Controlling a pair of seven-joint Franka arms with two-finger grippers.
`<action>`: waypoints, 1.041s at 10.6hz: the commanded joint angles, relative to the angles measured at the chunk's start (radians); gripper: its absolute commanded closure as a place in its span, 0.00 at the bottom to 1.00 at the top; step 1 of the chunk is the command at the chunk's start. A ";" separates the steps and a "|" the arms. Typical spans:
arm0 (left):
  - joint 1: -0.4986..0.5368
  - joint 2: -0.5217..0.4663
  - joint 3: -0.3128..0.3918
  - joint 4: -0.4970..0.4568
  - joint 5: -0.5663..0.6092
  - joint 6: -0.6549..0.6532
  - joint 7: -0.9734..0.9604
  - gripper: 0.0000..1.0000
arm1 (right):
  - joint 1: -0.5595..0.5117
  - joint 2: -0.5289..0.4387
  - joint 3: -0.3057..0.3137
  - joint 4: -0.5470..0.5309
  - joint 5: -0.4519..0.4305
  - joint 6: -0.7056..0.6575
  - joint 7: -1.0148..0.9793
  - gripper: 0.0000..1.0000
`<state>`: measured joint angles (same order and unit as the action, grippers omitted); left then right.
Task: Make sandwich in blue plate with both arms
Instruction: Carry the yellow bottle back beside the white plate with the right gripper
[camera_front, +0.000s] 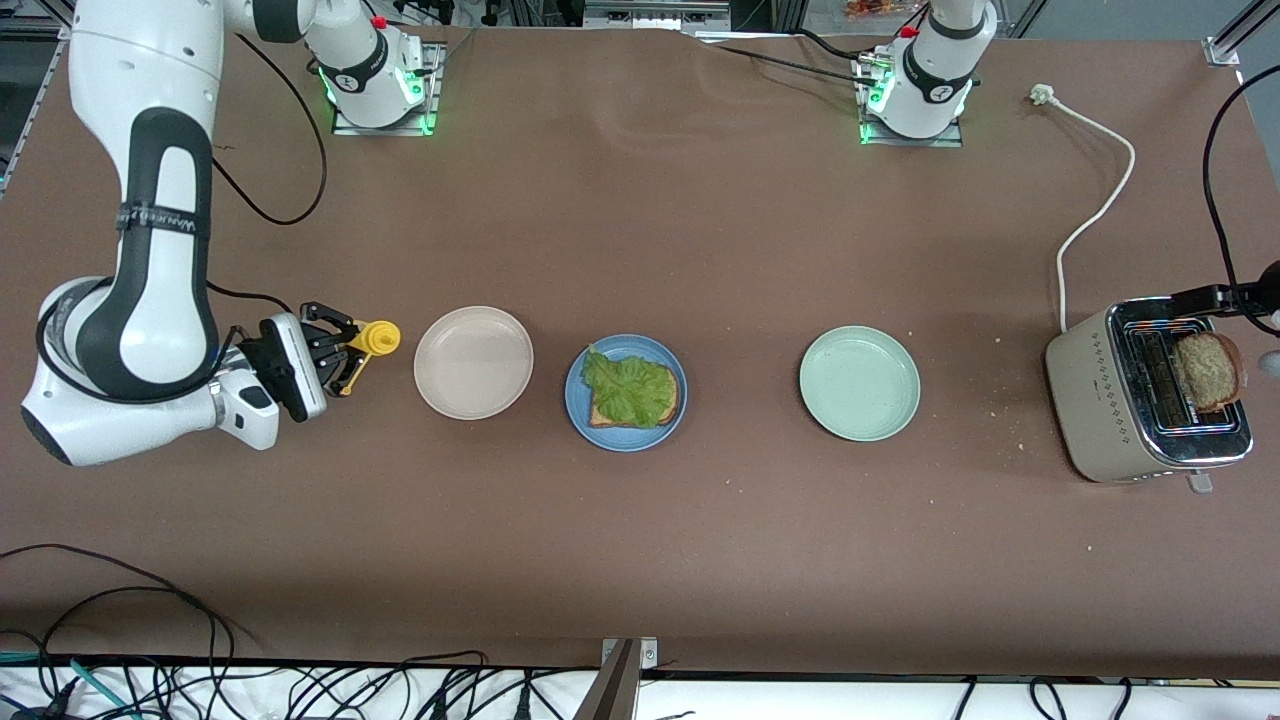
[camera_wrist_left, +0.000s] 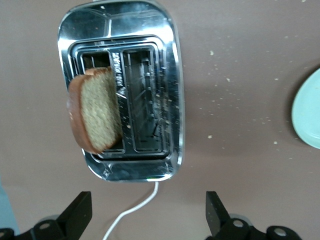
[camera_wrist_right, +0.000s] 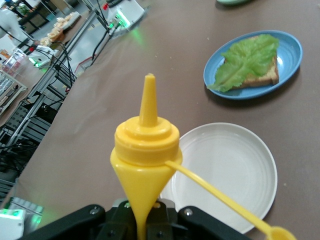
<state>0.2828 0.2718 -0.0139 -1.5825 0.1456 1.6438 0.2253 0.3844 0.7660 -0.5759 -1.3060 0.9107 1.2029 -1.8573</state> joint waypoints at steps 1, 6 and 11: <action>0.081 0.101 -0.011 0.044 0.023 0.059 0.107 0.00 | -0.057 0.036 0.013 -0.079 0.086 -0.028 -0.277 1.00; 0.136 0.175 -0.012 0.044 0.012 0.155 0.195 0.00 | -0.148 0.176 0.019 -0.081 0.207 -0.098 -0.710 1.00; 0.136 0.187 -0.012 0.044 0.011 0.157 0.230 0.68 | -0.229 0.225 0.088 -0.073 0.229 -0.117 -0.833 1.00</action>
<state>0.4089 0.4383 -0.0164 -1.5726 0.1472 1.8079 0.4211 0.1906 0.9649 -0.5261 -1.3932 1.1105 1.1076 -2.6549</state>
